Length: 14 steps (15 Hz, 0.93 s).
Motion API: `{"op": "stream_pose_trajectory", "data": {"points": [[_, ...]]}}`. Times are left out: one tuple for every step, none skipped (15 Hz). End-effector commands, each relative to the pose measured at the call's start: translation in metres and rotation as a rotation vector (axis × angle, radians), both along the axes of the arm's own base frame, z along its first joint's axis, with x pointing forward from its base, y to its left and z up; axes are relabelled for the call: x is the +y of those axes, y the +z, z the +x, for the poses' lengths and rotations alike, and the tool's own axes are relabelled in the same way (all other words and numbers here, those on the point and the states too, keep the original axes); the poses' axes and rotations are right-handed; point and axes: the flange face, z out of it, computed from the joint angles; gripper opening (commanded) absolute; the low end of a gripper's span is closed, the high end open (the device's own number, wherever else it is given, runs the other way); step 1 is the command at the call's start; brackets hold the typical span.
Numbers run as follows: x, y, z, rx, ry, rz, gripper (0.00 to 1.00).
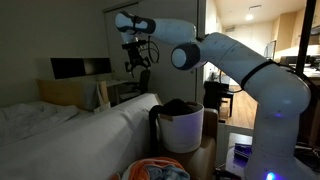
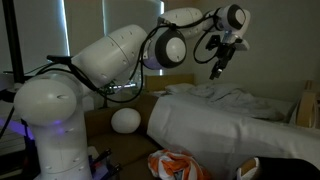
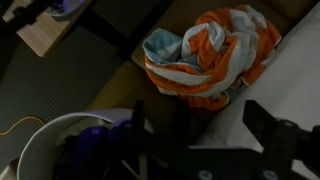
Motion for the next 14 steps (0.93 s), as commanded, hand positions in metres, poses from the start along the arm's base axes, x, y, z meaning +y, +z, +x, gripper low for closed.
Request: {"op": "stream_pose_trajectory", "data": {"points": [[0.004, -0.048, 0.003, 0.125, -0.029, 0.014, 1.0], [0.006, -0.062, 0.005, 0.152, -0.03, 0.02, 1.0], [0.006, -0.078, 0.007, 0.176, -0.029, 0.022, 1.0], [0.006, -0.093, 0.009, 0.2, -0.033, 0.022, 1.0], [0.007, -0.108, 0.011, 0.221, -0.038, 0.024, 1.0], [0.006, -0.123, 0.012, 0.243, -0.042, 0.027, 1.0], [0.005, -0.138, 0.014, 0.253, -0.051, 0.025, 1.0], [0.005, -0.152, 0.018, 0.25, -0.061, 0.022, 1.0], [0.004, -0.165, 0.021, 0.248, -0.063, 0.017, 1.0], [0.004, -0.179, 0.024, 0.249, -0.071, 0.013, 1.0], [0.004, -0.191, 0.027, 0.245, -0.085, -0.009, 1.0], [0.004, -0.204, 0.031, 0.235, -0.097, -0.026, 1.0], [0.003, -0.218, 0.037, 0.214, -0.11, -0.055, 1.0], [0.002, -0.229, 0.043, 0.184, -0.127, -0.101, 1.0]]}}
